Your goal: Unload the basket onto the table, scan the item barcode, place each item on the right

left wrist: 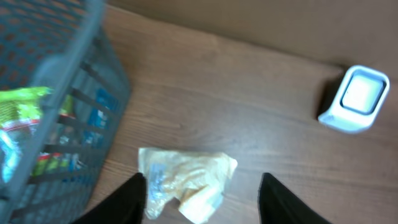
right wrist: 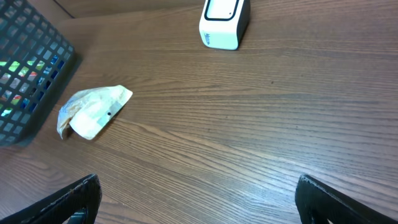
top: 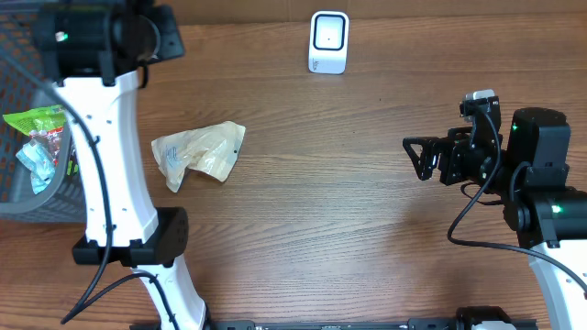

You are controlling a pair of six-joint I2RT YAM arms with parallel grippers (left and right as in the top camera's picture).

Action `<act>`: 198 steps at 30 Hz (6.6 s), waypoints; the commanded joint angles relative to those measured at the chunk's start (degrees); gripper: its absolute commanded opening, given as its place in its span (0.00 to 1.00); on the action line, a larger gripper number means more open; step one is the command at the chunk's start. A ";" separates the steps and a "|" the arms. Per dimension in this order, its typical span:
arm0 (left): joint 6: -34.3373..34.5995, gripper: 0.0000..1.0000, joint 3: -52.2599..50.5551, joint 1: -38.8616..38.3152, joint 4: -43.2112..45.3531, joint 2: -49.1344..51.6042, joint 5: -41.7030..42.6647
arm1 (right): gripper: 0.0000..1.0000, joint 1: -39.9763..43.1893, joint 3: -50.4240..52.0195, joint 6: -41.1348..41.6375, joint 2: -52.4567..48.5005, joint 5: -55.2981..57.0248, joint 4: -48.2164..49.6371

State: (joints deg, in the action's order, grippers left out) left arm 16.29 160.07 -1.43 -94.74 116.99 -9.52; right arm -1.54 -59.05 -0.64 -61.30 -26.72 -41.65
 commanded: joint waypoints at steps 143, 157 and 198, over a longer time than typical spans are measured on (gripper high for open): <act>-8.35 0.84 18.69 32.89 -1.84 53.66 7.85 | 1.00 -0.33 -1.55 5.20 0.13 -1.86 -6.93; -8.11 0.86 20.02 32.89 -2.08 22.51 14.05 | 1.00 -0.33 -1.55 5.20 0.13 -1.88 -6.93; -7.10 0.93 -8.85 41.38 36.52 14.23 9.14 | 1.00 -0.33 -1.55 5.20 0.13 -2.97 -9.73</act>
State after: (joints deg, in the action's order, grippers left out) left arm 11.53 151.22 41.78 -58.30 128.60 -0.75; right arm -1.54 -59.05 4.51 -61.36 -29.19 -51.20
